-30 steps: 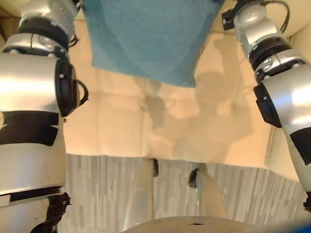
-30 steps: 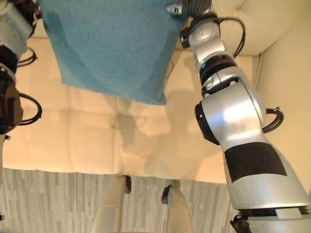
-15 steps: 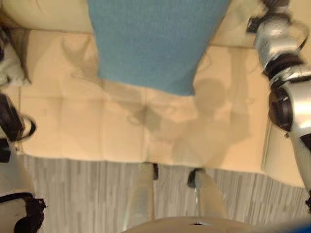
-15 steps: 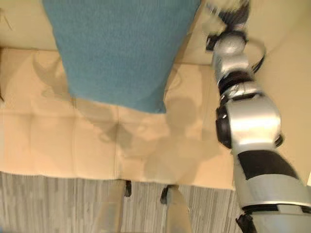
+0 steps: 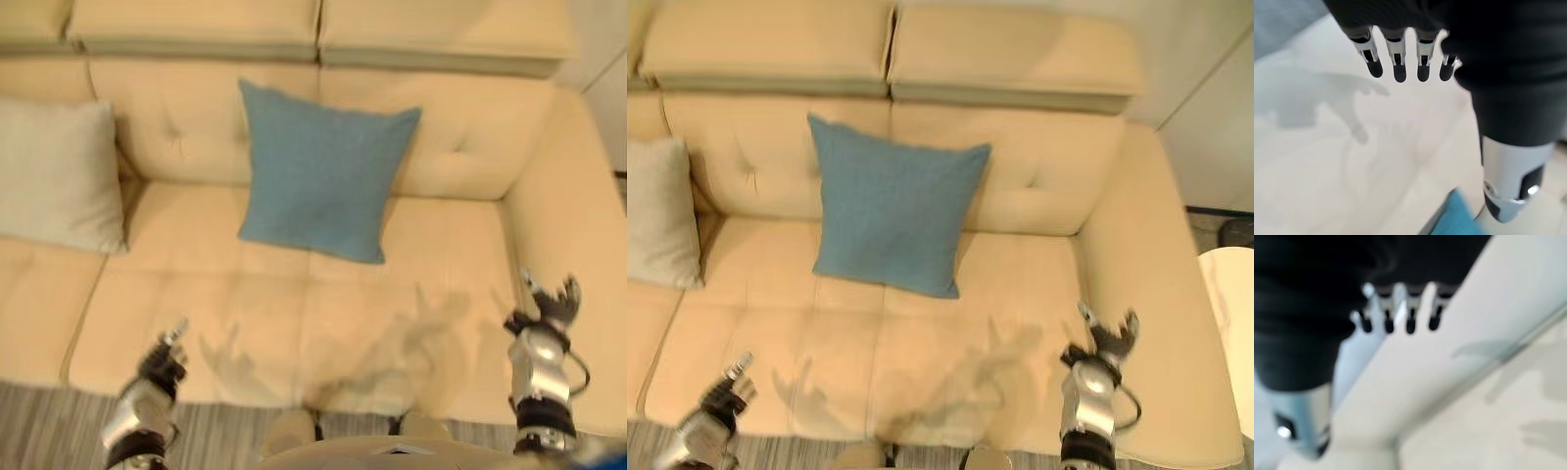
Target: Pick up all the scattered cushions and arrange them neatly on the sofa.
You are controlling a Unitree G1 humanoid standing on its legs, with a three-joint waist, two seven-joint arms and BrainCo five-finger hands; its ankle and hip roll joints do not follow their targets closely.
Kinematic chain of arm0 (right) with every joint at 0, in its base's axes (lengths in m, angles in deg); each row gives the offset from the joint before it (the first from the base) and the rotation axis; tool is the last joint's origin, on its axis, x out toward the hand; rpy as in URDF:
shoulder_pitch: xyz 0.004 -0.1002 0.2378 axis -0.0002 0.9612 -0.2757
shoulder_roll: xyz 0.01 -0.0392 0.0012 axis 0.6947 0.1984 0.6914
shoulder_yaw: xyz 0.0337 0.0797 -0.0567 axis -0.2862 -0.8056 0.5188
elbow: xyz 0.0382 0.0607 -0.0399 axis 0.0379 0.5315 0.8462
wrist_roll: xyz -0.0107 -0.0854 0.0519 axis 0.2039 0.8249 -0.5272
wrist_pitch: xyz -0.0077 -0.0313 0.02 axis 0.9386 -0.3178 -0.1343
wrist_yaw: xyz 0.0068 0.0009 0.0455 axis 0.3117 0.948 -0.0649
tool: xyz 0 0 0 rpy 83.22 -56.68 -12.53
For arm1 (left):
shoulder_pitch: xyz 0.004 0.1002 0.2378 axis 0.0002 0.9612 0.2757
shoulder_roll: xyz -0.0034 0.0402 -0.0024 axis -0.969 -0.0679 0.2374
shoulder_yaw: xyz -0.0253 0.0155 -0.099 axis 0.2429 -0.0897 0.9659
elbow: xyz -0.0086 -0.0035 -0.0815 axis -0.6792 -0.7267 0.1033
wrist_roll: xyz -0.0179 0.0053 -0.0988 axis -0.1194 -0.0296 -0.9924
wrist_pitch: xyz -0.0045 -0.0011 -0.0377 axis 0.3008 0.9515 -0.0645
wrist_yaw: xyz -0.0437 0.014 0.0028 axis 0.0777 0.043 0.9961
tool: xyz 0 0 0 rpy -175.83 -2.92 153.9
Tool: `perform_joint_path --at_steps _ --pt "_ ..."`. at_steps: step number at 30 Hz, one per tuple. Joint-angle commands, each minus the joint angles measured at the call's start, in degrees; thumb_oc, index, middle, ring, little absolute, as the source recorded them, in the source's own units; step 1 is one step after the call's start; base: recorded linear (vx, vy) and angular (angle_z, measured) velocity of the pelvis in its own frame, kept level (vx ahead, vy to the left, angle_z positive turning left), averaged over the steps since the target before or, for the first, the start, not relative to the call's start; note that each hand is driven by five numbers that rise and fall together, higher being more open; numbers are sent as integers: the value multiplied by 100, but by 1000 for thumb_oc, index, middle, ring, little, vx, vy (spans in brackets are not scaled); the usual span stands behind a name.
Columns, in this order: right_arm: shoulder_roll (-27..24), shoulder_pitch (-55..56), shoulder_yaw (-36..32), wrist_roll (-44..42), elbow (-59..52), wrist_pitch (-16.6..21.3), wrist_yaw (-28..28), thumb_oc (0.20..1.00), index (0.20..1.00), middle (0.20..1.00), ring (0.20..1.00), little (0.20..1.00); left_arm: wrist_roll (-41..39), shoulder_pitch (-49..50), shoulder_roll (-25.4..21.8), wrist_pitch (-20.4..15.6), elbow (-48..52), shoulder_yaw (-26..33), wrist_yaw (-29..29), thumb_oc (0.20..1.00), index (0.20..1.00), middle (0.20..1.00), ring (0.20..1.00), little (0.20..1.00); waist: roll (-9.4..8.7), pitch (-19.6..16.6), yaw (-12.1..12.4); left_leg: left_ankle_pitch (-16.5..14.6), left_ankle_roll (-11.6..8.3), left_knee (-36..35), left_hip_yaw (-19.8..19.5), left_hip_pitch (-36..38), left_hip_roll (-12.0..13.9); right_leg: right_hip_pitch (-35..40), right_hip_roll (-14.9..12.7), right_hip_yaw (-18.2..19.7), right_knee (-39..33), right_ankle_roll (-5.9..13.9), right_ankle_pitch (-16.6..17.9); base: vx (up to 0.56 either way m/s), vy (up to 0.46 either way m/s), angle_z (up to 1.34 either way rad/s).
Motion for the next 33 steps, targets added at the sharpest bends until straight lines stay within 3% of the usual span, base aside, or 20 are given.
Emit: perform_joint_path --at_steps 1,3,5,7,8,9,11,12,13,16,17,18,20,21,23,27,28,29,32,33 --pt "-397 433 -216 -90 206 639 311 1000 1000 1000 1000 1000 225 128 123 -257 -956 -216 714 1000 1000 1000 1000 1000 -58 -368 -113 -47 -465 562 -365 125 82 1307 268 -100 116 -150 -623 -126 -191 -53" --pt "-448 419 -189 -68 355 694 305 1000 1000 1000 1000 1000 310 99 152 -287 -1141 -322 797 1000 1000 1000 1000 1000 -30 -342 -124 141 -566 554 -389 112 146 1380 332 -141 101 -200 -621 -141 -78 -27" --pt "-565 327 -124 -44 790 809 445 1000 1000 1000 1000 1000 588 60 201 -394 -1506 -520 973 1000 1000 1000 1000 1000 16 -296 -126 680 -863 561 -532 -57 289 1406 428 -157 57 -251 -633 -224 -33 20" --pt "-588 197 -116 -159 1131 929 555 1000 1000 1000 1000 1000 799 -29 265 -466 -1862 -685 1078 1000 1000 1000 1000 1000 -38 -272 -118 560 -899 739 -850 -148 214 1213 376 -52 80 -312 -531 -455 -36 0" --pt "-602 130 -148 -207 1446 1068 687 1000 1000 1000 1000 1000 856 -19 323 -505 -2213 -638 1236 1000 1000 1000 1000 1000 -169 -343 -208 -146 -741 1515 -981 -164 -3 885 206 21 183 -348 -362 -530 -39 -7" --pt "-602 127 -148 -208 1450 1072 686 1000 1000 1000 1000 1000 857 -23 320 -508 -2217 -636 1238 1000 1000 1000 1000 1000 -169 -357 -213 -146 -736 1539 -985 -200 -8 862 203 18 184 -346 -353 -449 -22 -7" --pt "-523 220 -182 -361 1702 1325 615 1000 1000 1000 1000 1000 1026 196 344 -729 -2688 -692 1015 1000 1000 1000 1000 1000 -279 -553 -264 -1021 -586 2594 -1193 257 -295 560 114 247 312 -347 -119 -261 38 -32" --pt "-523 219 -183 -364 1707 1330 612 1000 1000 1000 1000 1000 1026 193 342 -733 -2691 -692 1015 1000 1000 1000 1000 1000 -285 -561 -268 -1015 -582 2607 -1196 234 -305 546 104 245 310 -344 -110 -238 132 -44" --pt "-415 208 -170 -519 1786 1432 484 1000 1000 1000 1000 1000 1115 231 365 -853 -2849 -764 851 1000 1000 1000 1000 1000 -259 -626 -286 -1152 -538 2666 -1602 574 -502 315 153 463 433 -280 14 -255 163 -16" --pt "-255 152 -169 -761 2131 1620 111 1000 1000 1000 1000 1000 1362 98 460 -1116 -3233 -1112 245 1000 1000 1000 1000 1000 -249 -665 -401 -1538 -44 1762 -2004 974 -677 -89 73 810 575 -56 251 -268 188 -10" --pt "-256 151 -170 -762 2132 1621 110 1000 1000 1000 1000 1000 1362 98 460 -1116 -3234 -1112 245 1000 1000 1000 1000 1000 -250 -662 -399 -1535 -43 1755 -2003 981 -677 -85 73 811 574 -56 251 -267 259 -23" --pt "-182 -4 -199 -938 2483 1660 -31 1000 1000 1000 1000 1000 1670 -61 613 -1296 -3259 -1635 -47 1000 1000 1000 1000 1000 -286 -651 -459 -1625 192 1358 -1960 993 -801 -271 -128 742 464 195 504 -205 202 -13" --pt "-189 -11 -205 -942 2494 1666 -38 1000 1000 1000 1000 1000 1670 -66 616 -1298 -3260 -1637 -51 1000 1000 1000 1000 1000 -290 -657 -456 -1608 197 1339 -1960 992 -810 -278 -137 744 455 200 511 -278 247 7" --pt "-33 -68 -130 -1057 2842 1699 -181 1000 1000 1000 1000 1000 2021 -286 827 -1488 -3264 -2179 -421 1000 1000 1000 1000 1000 -390 -588 -426 -1472 387 1155 -1896 825 -993 -453 -332 568 175 443 759 -479 354 -5" --pt "-3 -104 -151 -1143 2993 1705 -268 1000 1000 1000 1000 1000 2064 -367 844 -1523 -3243 -2298 -504 1000 1000 1000 1000 1000 -416 -524 -405 -1394 439 1168 -1873 728 -1051 -554 -428 484 176 511 882 -465 266 -17" --pt "-75 17 18 -1104 3567 1595 -393 1000 1000 1000 1000 1000 2200 -381 913 -1591 -3035 -2630 -374 1000 1000 1000 1000 1000 -269 -398 -211 -1023 628 1219 -1651 299 -1005 -203 -312 63 1245 241 -166 -402 141 -12" --pt "-76 16 18 -1105 3569 1596 -395 1000 1000 1000 1000 1000 2200 -381 913 -1590 -3033 -2630 -374 1000 1000 1000 1000 1000 -276 -407 -212 -1005 630 1212 -1650 286 -1014 -218 -322 66 1243 242 -157 -263 85 -27" --pt "-203 130 91 -1041 3861 1534 -439 1000 1000 1000 1000 1000 2203 -298 879 -1609 -3091 -2583 -434 1000 1000 1000 1000 1000 -206 -504 -101 -863 642 1156 -1568 187 -955 139 -258 -22 1625 133 -579 -217 61 -32" --pt "-345 215 107 -1006 4231 1411 -451 1000 1000 1000 1000 1000 2271 -262 786 -1632 -3215 -2533 -630 1000 1000 1000 1000 1000 -220 -631 -32 -793 619 1131 -1534 140 -969 490 -96 214 1949 115 -849 -151 18 -24" --pt "-400 260 112 -1033 4386 1333 -437 1000 1000 1000 1000 1000 2280 -252 687 -1654 -3250 -2461 -879 1000 1000 1000 1000 1000 -256 -755 6 -741 569 1106 -1558 137 -1000 655 162 618 2156 110 -944 -165 -48 -10"
